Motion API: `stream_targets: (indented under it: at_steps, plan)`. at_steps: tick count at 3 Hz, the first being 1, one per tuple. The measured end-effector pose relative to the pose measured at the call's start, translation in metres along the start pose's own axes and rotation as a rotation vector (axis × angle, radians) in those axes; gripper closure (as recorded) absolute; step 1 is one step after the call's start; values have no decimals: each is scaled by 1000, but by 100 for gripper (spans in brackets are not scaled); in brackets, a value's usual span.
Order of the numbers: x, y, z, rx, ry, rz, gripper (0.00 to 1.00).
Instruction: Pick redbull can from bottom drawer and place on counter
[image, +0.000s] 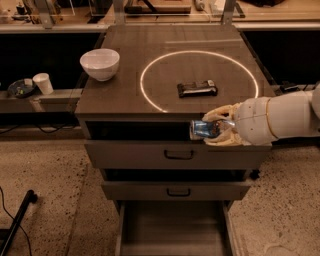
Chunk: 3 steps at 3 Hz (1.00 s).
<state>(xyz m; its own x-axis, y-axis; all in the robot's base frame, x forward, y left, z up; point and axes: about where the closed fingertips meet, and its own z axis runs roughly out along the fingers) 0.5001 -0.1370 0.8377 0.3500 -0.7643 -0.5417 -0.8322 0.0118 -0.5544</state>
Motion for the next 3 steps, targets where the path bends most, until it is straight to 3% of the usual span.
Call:
stream_targets:
  at_steps: [2,3]
  plan:
    - [15,-60,-7,12,6,47,100]
    - [29,-105,-10,33,-28,120,100]
